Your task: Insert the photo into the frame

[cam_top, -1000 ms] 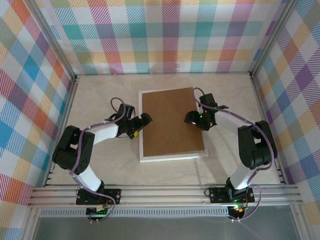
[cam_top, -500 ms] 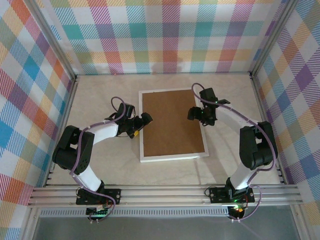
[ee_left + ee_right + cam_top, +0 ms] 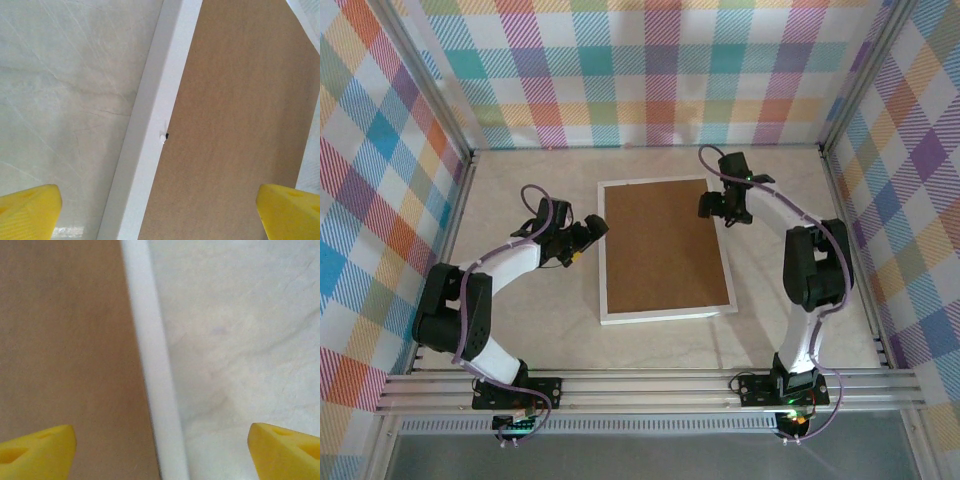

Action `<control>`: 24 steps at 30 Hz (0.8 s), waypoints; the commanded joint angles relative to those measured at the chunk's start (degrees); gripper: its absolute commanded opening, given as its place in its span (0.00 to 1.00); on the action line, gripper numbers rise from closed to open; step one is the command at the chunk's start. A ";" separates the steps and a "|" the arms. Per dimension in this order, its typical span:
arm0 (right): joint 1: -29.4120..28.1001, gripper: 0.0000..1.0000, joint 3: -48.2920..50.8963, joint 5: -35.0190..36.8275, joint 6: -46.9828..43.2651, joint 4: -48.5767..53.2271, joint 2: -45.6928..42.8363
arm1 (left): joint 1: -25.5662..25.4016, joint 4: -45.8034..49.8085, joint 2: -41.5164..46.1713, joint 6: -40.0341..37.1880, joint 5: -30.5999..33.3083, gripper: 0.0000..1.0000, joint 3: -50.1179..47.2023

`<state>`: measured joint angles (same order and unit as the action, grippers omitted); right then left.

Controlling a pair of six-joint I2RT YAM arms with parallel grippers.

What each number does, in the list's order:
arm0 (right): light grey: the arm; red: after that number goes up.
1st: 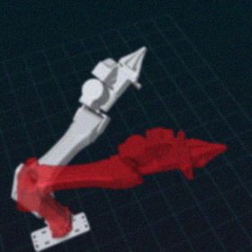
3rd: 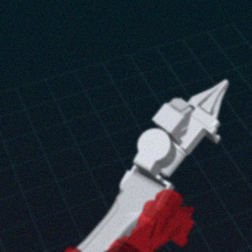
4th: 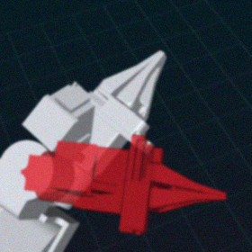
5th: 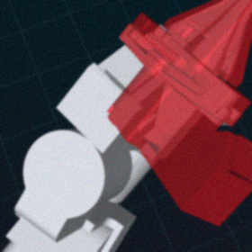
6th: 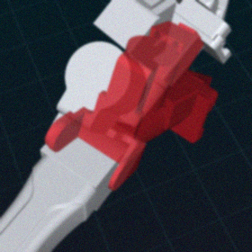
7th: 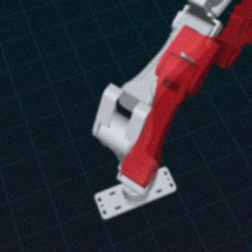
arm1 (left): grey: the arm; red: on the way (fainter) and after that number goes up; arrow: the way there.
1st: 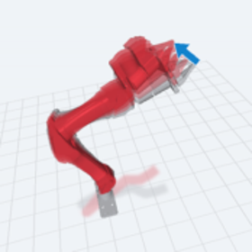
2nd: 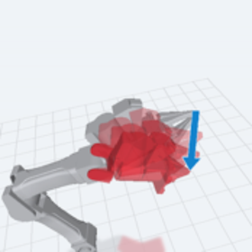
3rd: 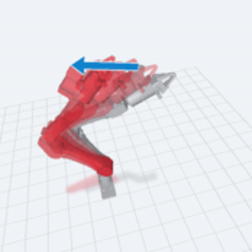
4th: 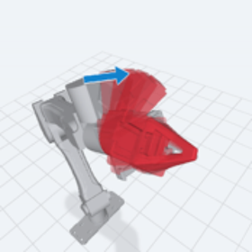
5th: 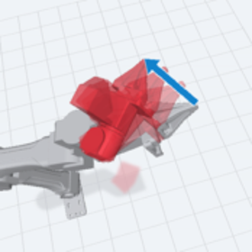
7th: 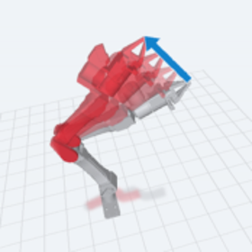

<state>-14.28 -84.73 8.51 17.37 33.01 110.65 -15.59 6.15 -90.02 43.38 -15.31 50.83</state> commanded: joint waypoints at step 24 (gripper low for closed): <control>4.38 0.94 -9.49 -11.22 -5.28 3.44 12.98 | -2.74 -3.78 -15.63 -1.63 -5.31 1.00 13.46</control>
<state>-8.95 -93.93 2.39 12.91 34.83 122.61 -16.88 3.90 -103.98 42.37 -18.65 61.87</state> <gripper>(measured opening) 0.935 0.999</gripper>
